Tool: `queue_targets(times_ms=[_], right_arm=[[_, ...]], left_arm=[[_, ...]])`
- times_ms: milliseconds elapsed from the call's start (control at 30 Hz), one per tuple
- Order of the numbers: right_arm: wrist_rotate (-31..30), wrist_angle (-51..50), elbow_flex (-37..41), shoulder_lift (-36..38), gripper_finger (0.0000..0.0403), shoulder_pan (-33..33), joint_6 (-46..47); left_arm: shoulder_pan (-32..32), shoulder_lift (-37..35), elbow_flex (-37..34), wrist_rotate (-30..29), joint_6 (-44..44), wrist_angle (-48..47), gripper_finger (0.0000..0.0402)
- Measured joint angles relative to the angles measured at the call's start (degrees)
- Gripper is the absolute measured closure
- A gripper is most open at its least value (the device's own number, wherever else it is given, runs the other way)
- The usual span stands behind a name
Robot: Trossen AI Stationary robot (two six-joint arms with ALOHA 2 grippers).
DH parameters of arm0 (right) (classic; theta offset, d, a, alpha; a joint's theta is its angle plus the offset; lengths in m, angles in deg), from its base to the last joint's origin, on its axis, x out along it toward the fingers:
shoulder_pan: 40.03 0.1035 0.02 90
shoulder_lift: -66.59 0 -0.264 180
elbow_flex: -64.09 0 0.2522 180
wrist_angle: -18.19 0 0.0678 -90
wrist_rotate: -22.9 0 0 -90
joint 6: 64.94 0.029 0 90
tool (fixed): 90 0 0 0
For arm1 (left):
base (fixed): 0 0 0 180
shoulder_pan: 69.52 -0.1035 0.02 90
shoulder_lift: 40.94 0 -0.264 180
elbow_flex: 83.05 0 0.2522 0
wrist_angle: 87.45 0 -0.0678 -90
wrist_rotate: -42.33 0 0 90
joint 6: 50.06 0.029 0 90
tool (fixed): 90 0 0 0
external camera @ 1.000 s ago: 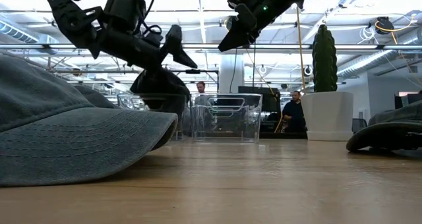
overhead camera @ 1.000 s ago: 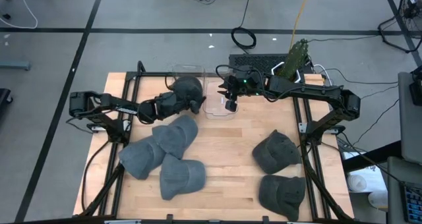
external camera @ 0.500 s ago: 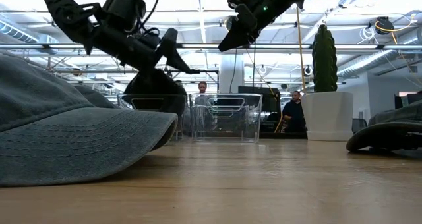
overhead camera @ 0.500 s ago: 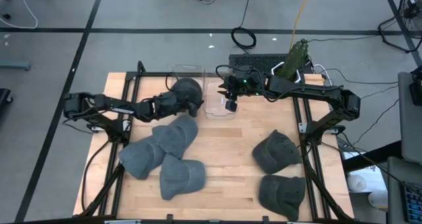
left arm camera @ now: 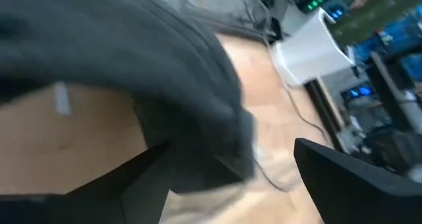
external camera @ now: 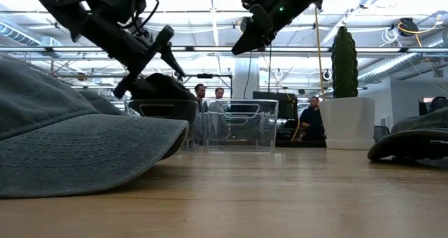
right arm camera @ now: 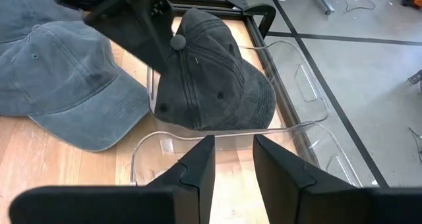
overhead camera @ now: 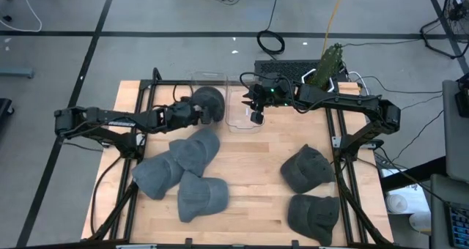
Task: Pick & Place hat
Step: Put the top black cap into the left transparent bin
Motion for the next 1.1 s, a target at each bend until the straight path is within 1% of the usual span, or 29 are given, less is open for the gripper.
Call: queue_targets(times_ms=[67, 267, 500, 567, 667, 700, 800, 933, 967, 1033, 1100], right_arm=[[0.0, 0.0, 0.0, 0.0, 0.0312, 0.0, 0.0], [0.0, 0.0, 0.0, 0.0, 0.0312, 0.0, 0.0], [0.0, 0.0, 0.0, 0.0, 0.0312, 0.0, 0.0], [0.0, 0.0, 0.0, 0.0, 0.0312, 0.0, 0.0], [0.0, 0.0, 0.0, 0.0, 0.0312, 0.0, 0.0], [0.0, 0.0, 0.0, 0.0, 0.0312, 0.0, 0.0], [0.0, 0.0, 0.0, 0.0, 0.0312, 0.0, 0.0], [0.0, 0.2, 0.0, 0.0, 0.0312, 0.0, 0.1], [0.0, 0.3, 0.0, 0.0, 0.0312, 0.0, 0.2], [0.0, 0.4, 0.0, 0.0, 0.0312, 0.0, 0.3], [0.0, 0.4, 0.0, 0.0, 0.0312, 0.0, 0.7]], left_arm=[[0.0, -1.3, 0.0, 1.4, 0.2, -2.1, 0.0080], [0.0, -6.9, 0.0, 0.8, 1.7, -8.7, 0.0080], [0.6, -16.7, 0.0, 0.1, 7.7, -15.9, 0.0080], [0.2, -20.1, 0.0, -2.4, 11.6, -17.5, 0.0080], [-0.7, -24.1, 0.0, -11.6, 17.9, -20.8, 0.0080], [-0.9, -24.7, 0.0, -13.7, 19.1, -21.5, 0.0080], [-2.3, -25.0, 0.0, -14.2, 23.1, -21.5, 0.0080], [-6.2, -24.0, 0.0, -15.1, 27.7, -21.6, 0.0080], [-7.1, -23.5, 0.0, -16.1, 28.0, -21.7, 0.0080], [-8.6, -22.6, 0.0, -19.5, 25.8, -21.8, 0.0080], [-9.8, -21.9, 0.0, -21.5, 21.9, -22.2, 0.0080]])
